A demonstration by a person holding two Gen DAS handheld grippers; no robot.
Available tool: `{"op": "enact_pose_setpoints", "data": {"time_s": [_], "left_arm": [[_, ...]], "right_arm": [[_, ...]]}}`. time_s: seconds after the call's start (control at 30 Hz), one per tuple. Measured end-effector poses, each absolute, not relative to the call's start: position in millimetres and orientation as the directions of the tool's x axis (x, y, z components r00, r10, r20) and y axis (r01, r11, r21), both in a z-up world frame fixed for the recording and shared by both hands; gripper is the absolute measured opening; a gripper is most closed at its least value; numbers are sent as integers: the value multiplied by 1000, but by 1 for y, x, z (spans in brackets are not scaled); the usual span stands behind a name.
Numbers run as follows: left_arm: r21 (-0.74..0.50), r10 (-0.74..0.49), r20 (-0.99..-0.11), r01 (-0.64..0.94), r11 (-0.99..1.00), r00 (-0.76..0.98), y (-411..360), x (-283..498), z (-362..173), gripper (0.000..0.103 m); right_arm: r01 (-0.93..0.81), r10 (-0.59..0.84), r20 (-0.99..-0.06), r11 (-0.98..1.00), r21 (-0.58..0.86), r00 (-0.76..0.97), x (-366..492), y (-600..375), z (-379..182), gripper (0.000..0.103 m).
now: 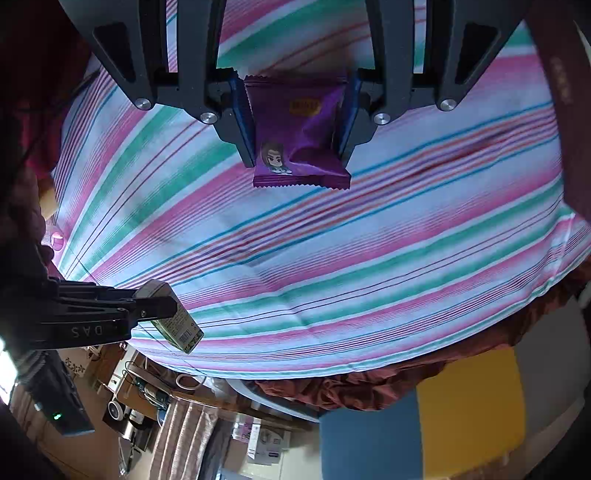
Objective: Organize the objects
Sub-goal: 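Grasp the purple snack packet with the left tool while the right tool grasps the green box, then carry the purple packet and green box toward the gold tray with both tools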
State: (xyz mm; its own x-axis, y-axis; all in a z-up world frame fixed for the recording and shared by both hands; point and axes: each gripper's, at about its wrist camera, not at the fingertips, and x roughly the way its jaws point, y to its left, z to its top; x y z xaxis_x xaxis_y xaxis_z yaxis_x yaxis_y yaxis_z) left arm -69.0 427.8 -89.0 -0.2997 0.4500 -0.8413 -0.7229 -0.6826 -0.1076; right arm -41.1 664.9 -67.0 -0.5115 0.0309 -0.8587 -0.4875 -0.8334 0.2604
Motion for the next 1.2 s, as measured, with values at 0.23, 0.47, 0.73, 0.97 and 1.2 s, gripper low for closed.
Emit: {"op": "enact_pose_setpoints", "data": {"time_s": [0.23, 0.47, 0.73, 0.97, 1.2], "left_arm": [[-183, 471, -817, -627, -757, -331, 349, -53, -91, 41], [-164, 474, -808, -639, -751, -350, 346, -50, -96, 41], [-169, 485, -800, -642, -748, -354, 346, -50, -96, 41], [-132, 483, -793, -669, -732, -372, 348, -44, -96, 41], [-78, 469, -783, -684, -725, -408, 350, -39, -98, 41]], "right_arm": [[-265, -125, -868, -923, 280, -481, -63, 617, -78, 30], [-154, -167, -912, -959, 239, -375, -76, 578, -95, 30], [-201, -64, -954, -971, 127, -292, -78, 544, -88, 30], [-316, -52, -947, -936, 158, -317, -47, 523, -89, 30], [-350, -25, -933, -923, 159, -359, -46, 534, -90, 31]]}}
